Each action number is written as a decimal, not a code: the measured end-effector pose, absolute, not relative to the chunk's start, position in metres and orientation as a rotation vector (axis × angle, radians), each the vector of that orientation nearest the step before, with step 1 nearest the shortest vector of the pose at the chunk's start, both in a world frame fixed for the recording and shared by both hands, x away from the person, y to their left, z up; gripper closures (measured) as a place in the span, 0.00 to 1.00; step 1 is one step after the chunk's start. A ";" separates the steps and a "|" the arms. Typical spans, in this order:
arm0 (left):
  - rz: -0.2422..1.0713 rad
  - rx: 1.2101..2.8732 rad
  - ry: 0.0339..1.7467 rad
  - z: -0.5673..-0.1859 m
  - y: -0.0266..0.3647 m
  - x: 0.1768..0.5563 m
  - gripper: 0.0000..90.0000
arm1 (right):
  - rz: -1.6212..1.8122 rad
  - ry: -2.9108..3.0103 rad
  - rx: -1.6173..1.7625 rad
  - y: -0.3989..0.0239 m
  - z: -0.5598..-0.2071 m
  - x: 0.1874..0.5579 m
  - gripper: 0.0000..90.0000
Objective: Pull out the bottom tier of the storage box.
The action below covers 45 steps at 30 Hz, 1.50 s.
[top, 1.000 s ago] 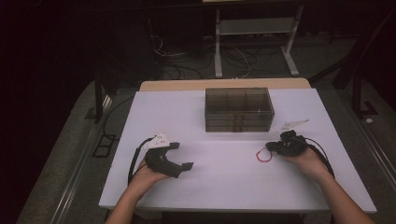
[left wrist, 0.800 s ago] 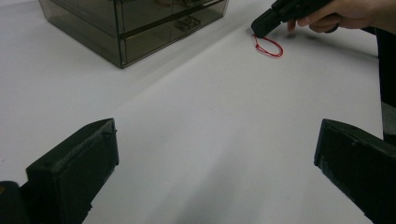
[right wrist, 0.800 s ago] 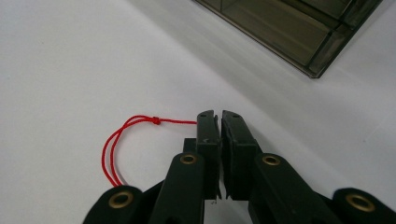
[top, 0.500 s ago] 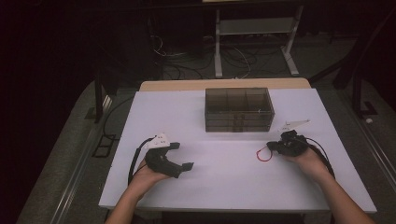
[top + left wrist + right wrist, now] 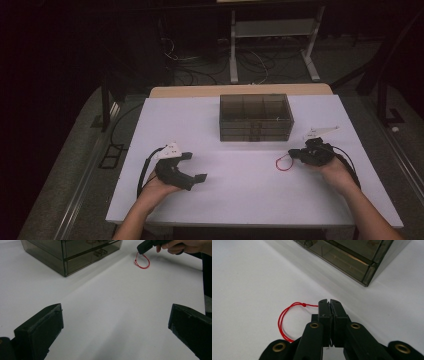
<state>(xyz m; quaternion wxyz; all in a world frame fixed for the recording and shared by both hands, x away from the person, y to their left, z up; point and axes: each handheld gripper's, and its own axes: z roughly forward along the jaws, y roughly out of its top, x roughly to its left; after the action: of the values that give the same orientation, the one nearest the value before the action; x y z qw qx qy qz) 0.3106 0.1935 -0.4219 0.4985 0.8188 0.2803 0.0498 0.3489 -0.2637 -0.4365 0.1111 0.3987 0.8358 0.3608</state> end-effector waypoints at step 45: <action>0.119 1.978 0.682 -0.421 0.195 0.311 0.00 | 1.090 2.337 1.260 -0.305 -0.422 0.343 0.97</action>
<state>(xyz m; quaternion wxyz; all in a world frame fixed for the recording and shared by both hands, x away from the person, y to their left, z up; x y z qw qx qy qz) 0.3108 0.1948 -0.4212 0.4993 0.8177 0.2821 0.0494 0.3435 -0.3046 -0.4218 0.1355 0.4349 0.8068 0.3762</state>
